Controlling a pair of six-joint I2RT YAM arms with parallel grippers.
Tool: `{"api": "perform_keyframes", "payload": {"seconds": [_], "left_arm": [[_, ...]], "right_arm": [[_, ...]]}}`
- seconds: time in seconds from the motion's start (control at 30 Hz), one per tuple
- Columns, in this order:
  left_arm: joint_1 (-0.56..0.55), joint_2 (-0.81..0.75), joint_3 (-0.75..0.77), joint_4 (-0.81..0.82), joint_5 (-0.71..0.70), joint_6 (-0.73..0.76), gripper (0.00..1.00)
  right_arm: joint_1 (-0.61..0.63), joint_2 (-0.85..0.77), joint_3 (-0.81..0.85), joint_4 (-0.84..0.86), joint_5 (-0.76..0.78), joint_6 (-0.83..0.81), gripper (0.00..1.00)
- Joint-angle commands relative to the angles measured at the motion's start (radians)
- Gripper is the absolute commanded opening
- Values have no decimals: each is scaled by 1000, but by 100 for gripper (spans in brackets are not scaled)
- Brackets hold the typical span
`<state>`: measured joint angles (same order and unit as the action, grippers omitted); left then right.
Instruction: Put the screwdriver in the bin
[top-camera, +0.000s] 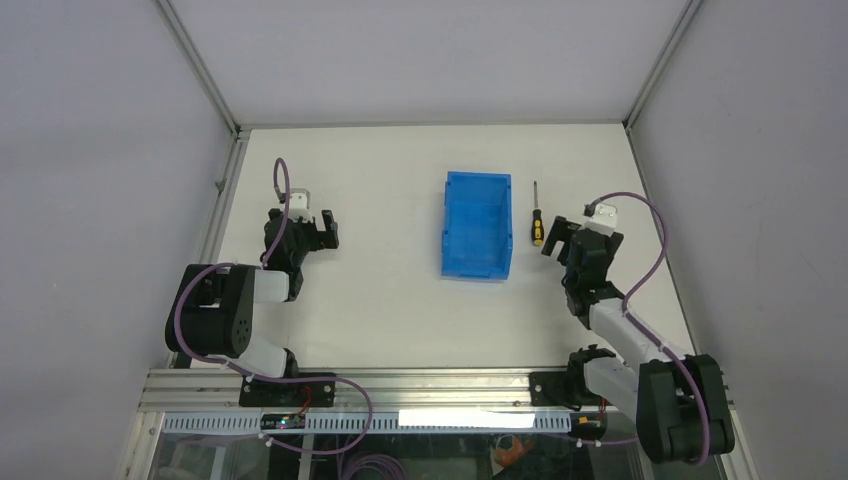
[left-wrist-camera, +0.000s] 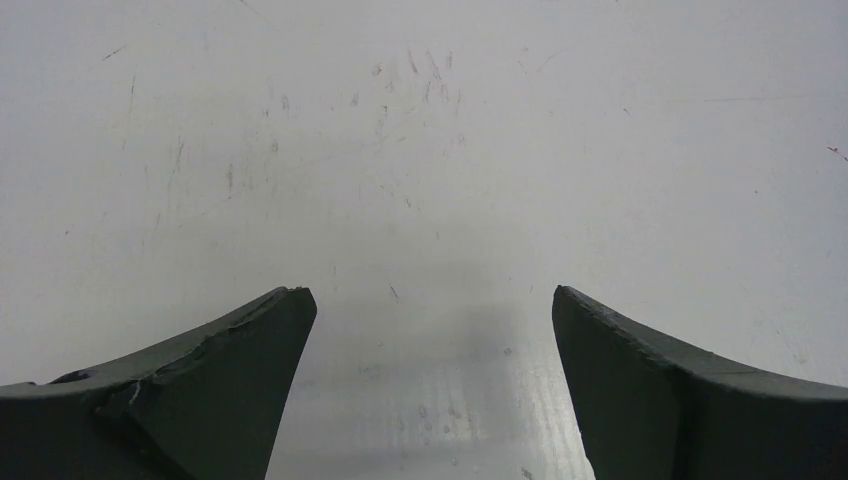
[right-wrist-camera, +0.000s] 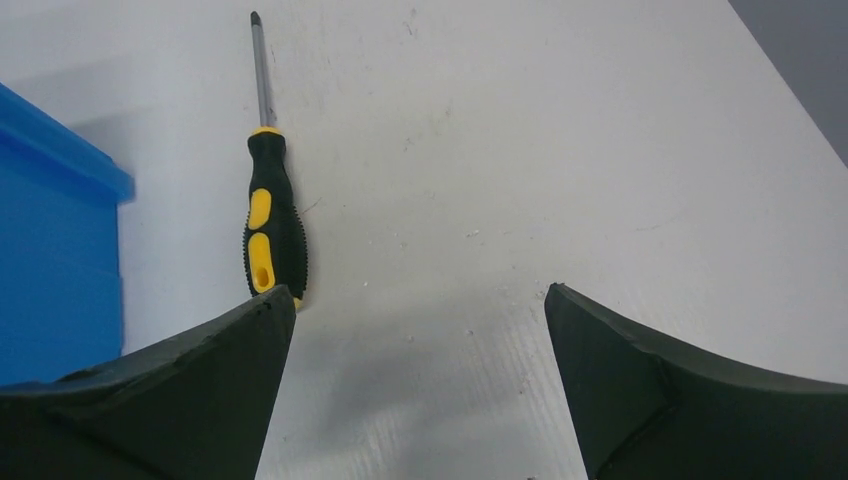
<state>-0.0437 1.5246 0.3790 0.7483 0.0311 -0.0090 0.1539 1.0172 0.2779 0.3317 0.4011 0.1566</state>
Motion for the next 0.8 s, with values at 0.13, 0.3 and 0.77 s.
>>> {"api": "perform_keyframes", "payload": {"seconds": [0.13,0.3,0.77], "left_arm": [[6,-18,6,49,10,-2,99],[6,-18,6,49,10,-2,99],[5,-19,6,49,10,-2,99]], "right_arm": [[-2,166,509,-588,-25,56,99],[-2,435,821,-940,-116,108,99],[-5,868,1017,-995,-211,102,85]]}}
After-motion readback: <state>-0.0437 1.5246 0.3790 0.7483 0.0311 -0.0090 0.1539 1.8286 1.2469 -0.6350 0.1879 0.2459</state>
